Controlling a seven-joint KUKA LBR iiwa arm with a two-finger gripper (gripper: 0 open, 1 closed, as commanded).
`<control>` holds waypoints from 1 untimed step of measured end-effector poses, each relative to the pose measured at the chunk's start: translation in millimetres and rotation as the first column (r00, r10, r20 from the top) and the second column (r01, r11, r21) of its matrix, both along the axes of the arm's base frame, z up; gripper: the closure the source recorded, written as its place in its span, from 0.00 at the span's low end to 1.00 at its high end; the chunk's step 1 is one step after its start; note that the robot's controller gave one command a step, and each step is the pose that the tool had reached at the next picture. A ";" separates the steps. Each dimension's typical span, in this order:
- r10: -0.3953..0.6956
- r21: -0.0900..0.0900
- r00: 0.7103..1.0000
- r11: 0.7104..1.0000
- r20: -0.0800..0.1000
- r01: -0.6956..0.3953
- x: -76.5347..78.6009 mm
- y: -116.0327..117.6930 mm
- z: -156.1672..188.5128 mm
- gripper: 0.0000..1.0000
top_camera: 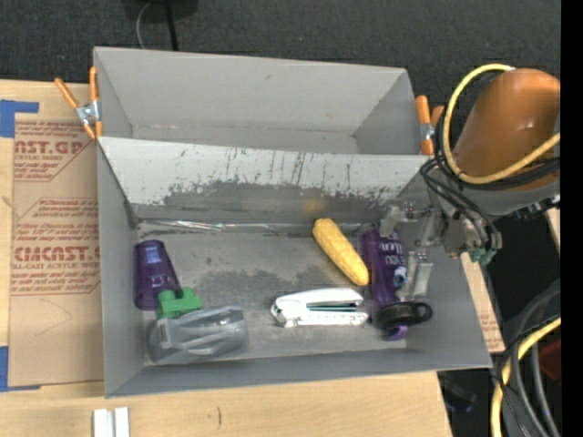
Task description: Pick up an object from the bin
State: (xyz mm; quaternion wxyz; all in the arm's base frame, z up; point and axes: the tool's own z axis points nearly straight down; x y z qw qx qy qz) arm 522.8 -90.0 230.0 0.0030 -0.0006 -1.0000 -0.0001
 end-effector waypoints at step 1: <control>0.001 -0.001 1.000 1.000 0.008 -0.001 1.6 0.4 4.4 0.00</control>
Offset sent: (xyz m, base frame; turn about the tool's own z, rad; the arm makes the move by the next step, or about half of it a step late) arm 0.0000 0.0534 -0.0964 -0.1651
